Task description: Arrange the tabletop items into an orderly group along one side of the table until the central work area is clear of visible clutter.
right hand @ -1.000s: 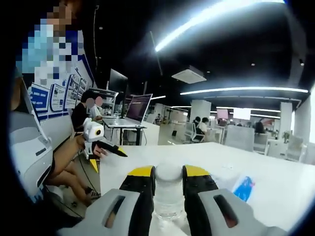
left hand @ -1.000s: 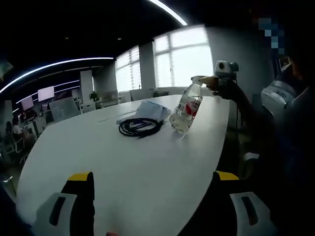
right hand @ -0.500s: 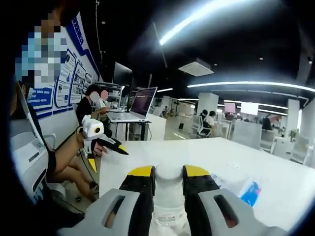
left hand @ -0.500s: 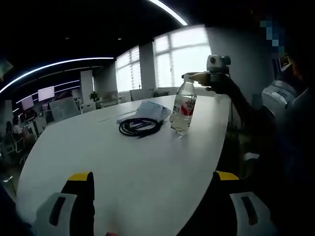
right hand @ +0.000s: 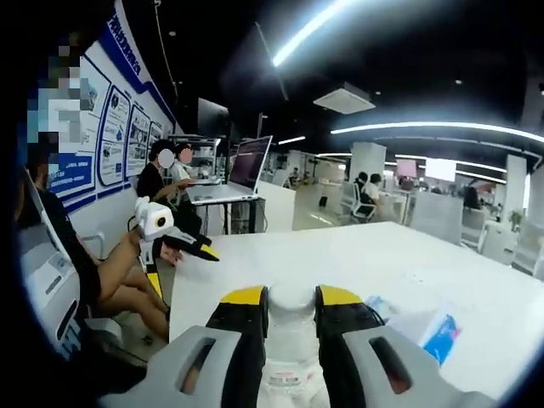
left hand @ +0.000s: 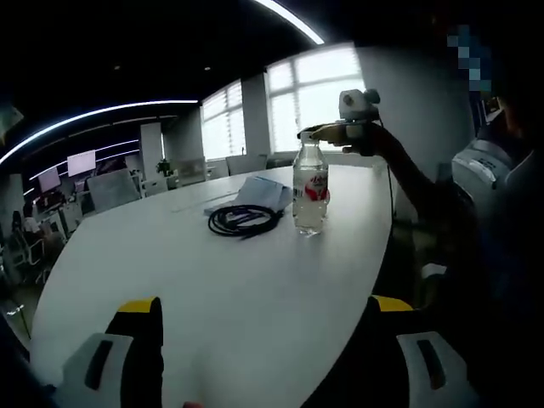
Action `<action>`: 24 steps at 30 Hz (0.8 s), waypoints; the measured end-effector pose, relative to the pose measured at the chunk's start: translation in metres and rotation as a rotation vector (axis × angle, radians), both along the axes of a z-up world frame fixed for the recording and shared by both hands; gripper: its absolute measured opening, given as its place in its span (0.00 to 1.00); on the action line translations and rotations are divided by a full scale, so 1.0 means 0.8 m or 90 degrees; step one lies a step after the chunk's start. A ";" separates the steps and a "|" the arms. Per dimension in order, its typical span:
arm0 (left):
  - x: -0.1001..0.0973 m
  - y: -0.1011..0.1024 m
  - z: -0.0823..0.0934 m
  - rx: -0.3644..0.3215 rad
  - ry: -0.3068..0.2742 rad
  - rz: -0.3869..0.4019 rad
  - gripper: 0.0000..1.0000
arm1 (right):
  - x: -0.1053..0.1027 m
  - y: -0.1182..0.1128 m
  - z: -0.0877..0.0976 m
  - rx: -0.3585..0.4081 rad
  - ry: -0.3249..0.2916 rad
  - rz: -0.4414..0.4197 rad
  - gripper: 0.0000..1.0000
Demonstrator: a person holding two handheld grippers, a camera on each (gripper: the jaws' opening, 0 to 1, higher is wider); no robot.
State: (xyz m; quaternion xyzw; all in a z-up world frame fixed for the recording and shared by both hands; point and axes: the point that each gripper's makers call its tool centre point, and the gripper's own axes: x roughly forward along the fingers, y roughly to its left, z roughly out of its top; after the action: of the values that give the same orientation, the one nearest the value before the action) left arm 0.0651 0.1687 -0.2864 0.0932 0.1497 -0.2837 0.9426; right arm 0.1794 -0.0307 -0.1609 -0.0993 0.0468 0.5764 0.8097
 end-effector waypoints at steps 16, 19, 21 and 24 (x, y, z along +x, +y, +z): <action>0.000 0.002 0.002 -0.004 0.007 0.001 1.00 | -0.002 0.002 -0.002 -0.026 -0.017 0.004 0.20; -0.001 0.000 0.001 -0.007 0.019 -0.005 1.00 | 0.002 0.002 -0.003 -0.040 -0.022 -0.003 0.20; -0.002 -0.001 0.002 -0.020 0.020 -0.010 1.00 | 0.003 0.002 -0.003 -0.042 -0.023 0.001 0.20; -0.003 -0.003 0.002 -0.028 0.021 -0.011 1.00 | 0.003 0.002 -0.004 -0.042 -0.022 0.004 0.20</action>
State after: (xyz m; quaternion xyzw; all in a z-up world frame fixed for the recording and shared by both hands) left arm 0.0627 0.1666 -0.2847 0.0689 0.1582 -0.2963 0.9394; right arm 0.1818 -0.0294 -0.1641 -0.1363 0.0513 0.5751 0.8050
